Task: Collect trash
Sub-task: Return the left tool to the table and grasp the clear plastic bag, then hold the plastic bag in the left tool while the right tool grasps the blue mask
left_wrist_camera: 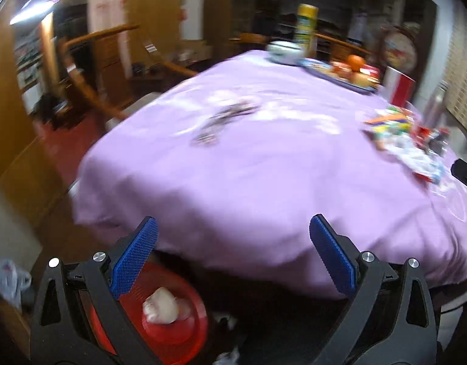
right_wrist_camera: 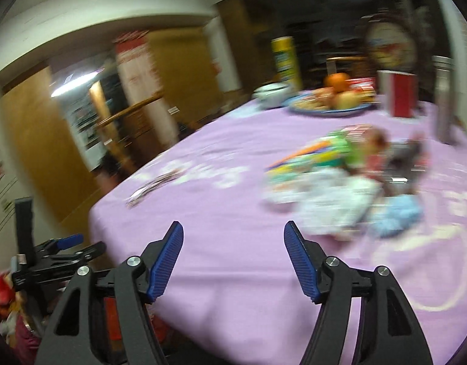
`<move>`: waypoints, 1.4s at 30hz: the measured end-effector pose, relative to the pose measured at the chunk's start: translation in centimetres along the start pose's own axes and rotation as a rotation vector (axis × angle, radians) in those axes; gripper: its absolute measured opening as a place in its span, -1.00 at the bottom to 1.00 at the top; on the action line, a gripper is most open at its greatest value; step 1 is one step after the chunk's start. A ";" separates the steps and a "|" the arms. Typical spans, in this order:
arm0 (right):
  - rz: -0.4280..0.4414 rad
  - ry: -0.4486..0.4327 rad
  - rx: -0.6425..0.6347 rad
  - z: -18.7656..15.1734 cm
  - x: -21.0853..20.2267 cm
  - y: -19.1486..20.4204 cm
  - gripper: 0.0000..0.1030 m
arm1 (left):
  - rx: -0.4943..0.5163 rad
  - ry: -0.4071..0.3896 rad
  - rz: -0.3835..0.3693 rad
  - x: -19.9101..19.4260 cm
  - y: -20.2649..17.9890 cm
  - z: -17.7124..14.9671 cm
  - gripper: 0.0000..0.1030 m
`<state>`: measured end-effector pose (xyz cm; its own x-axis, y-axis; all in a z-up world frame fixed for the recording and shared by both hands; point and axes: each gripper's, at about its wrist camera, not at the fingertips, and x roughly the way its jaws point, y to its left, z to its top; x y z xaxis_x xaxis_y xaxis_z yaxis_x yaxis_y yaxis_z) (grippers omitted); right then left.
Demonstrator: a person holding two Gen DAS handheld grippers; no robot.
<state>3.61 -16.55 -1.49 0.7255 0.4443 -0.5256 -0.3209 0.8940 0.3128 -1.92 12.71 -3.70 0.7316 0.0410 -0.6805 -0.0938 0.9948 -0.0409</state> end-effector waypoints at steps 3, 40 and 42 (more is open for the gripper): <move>-0.090 -0.041 0.058 0.0 -1.4 -4.2 0.36 | 0.081 0.006 -0.069 1.4 -4.6 1.8 0.87; -0.293 -0.081 0.126 1.4 -1.0 -15.5 0.61 | 0.217 0.067 -0.385 10.6 -21.0 9.4 -0.59; -0.290 -0.076 0.131 1.4 -1.0 -15.6 0.61 | 0.202 0.051 -0.375 9.9 -19.8 9.2 -0.59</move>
<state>8.73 -30.99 -4.75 0.8203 0.1624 -0.5484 -0.0167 0.9652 0.2609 13.38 -5.73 -2.88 0.6548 -0.3266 -0.6816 0.3102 0.9385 -0.1516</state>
